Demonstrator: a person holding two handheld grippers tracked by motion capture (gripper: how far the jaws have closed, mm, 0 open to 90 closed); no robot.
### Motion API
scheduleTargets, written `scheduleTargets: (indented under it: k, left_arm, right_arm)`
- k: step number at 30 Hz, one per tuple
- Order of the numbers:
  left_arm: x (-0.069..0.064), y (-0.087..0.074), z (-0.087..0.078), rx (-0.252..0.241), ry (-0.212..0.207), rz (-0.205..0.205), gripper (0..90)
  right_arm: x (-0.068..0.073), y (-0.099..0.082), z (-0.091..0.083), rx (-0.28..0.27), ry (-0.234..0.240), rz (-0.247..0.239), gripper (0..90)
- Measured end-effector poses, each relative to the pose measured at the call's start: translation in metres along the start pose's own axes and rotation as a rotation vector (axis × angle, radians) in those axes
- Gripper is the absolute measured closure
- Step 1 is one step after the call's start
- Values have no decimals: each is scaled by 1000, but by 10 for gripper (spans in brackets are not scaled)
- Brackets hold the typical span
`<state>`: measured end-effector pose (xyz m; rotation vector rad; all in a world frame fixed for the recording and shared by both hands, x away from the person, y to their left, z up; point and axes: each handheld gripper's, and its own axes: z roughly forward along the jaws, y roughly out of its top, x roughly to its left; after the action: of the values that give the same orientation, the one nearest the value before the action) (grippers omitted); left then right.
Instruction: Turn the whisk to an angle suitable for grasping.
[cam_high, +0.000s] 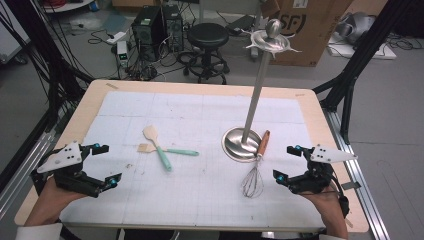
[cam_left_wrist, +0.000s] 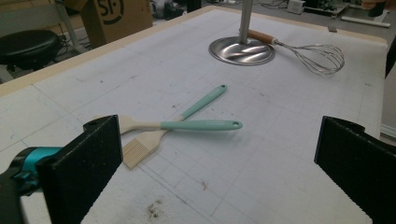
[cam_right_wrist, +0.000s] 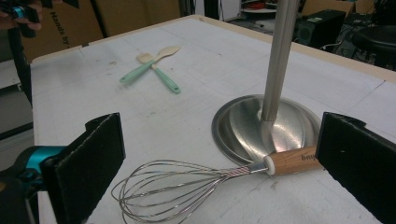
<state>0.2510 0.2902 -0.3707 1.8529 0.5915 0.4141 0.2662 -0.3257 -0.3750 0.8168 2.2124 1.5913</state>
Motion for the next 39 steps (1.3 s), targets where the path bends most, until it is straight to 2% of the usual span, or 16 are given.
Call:
scheduleTargets:
  k: [7, 11, 18, 20, 23, 26, 31, 33, 38, 39]
  left_arm:
    - [2, 1, 0, -4, 2, 1, 17]
    - [5, 1, 2, 14, 14, 10, 17]
    - [11, 4, 4, 26, -11, 18, 17]
    - [12, 3, 5, 33, -11, 19, 17]
    - [12, 3, 5, 34, -16, 16, 17]
    - [13, 3, 5, 35, -15, 18, 17]
    - [13, 2, 4, 35, -8, 12, 16]
    - [13, 2, 4, 34, -12, 12, 17]
    - [13, 2, 4, 36, -13, 12, 17]
    - [13, 2, 4, 35, -12, 11, 17]
  right_arm:
    - [0, 0, -1, 6, 8, -8, 6]
    - [-1, 0, 0, 9, 11, -9, 6]
    - [-4, 2, 3, 48, 16, -5, 7]
    - [-4, 4, 3, 53, 22, 18, 6]
    - [-3, 8, 5, 62, 36, 1, 6]
    - [-6, 14, 9, 106, 28, -12, 7]
    - [-12, 25, 16, 175, 57, -17, 7]
    - [-14, 29, 19, 208, 57, -35, 13]
    - [-15, 42, 23, 253, 106, -85, 159]
    - [-15, 44, 24, 266, 112, -94, 162]
